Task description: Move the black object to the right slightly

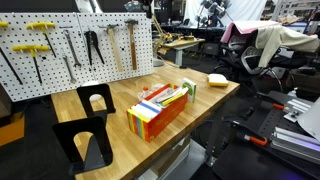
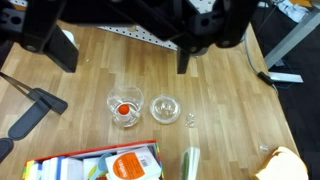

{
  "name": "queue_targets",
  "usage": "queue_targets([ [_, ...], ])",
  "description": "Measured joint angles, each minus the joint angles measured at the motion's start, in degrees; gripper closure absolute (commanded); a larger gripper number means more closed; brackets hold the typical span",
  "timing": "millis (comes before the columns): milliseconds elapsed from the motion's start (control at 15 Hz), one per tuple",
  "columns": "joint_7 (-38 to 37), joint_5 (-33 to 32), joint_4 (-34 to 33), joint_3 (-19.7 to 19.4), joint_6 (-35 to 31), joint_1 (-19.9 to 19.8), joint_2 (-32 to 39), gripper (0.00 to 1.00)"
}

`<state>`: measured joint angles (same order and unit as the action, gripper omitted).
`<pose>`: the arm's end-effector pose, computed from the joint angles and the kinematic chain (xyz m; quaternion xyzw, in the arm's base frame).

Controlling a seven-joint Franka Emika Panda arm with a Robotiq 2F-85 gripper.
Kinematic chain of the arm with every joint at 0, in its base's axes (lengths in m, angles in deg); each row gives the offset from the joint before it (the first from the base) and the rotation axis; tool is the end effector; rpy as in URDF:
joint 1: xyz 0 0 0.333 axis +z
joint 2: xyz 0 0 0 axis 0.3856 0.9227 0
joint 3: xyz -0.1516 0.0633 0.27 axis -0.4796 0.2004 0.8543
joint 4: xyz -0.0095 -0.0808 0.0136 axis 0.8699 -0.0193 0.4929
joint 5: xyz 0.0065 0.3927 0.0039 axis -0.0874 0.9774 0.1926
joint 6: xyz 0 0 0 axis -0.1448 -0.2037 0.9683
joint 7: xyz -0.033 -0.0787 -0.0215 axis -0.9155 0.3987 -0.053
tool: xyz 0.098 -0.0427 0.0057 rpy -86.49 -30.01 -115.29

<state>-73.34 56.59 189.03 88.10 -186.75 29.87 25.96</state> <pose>0.4895 0.2094 0.4549 0.9926 0.0104 0.0975 0.0715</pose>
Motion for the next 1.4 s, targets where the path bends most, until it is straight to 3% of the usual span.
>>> queue_targets([
  [267, 0.41, -1.71, -4.00, -0.04, -0.95, 2.97, 5.60, 0.00],
  [1133, 1.12, -1.72, -4.25, -0.58, -2.03, 4.04, 6.59, 0.00],
  [1400, 5.51, -1.74, -8.94, -0.45, -6.29, 7.14, 13.19, 0.00],
])
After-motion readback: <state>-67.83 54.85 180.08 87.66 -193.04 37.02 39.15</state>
